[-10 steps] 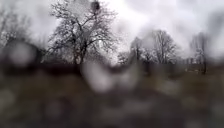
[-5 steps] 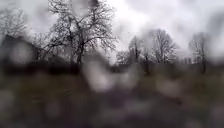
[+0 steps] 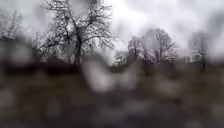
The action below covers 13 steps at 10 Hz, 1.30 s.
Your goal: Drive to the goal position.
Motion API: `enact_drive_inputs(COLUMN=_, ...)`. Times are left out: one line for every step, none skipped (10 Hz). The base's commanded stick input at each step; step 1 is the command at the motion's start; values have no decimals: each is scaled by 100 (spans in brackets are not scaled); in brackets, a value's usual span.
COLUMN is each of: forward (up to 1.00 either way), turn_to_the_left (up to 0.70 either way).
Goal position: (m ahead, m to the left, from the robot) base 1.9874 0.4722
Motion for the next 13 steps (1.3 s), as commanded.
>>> enact_drive_inputs(forward=100, turn_to_the_left=0)
enact_drive_inputs(forward=100, turn_to_the_left=0)
enact_drive_inputs(forward=100, turn_to_the_left=0)
enact_drive_inputs(forward=100, turn_to_the_left=0)
enact_drive_inputs(forward=100, turn_to_the_left=0)
enact_drive_inputs(forward=100, turn_to_the_left=0)
enact_drive_inputs(forward=100, turn_to_the_left=0)
enact_drive_inputs(forward=100, turn_to_the_left=0)
enact_drive_inputs(forward=100, turn_to_the_left=0)
enact_drive_inputs(forward=100, turn_to_the_left=0)
enact_drive_inputs(forward=100, turn_to_the_left=0)
enact_drive_inputs(forward=100, turn_to_the_left=0)
enact_drive_inputs(forward=100, turn_to_the_left=0)
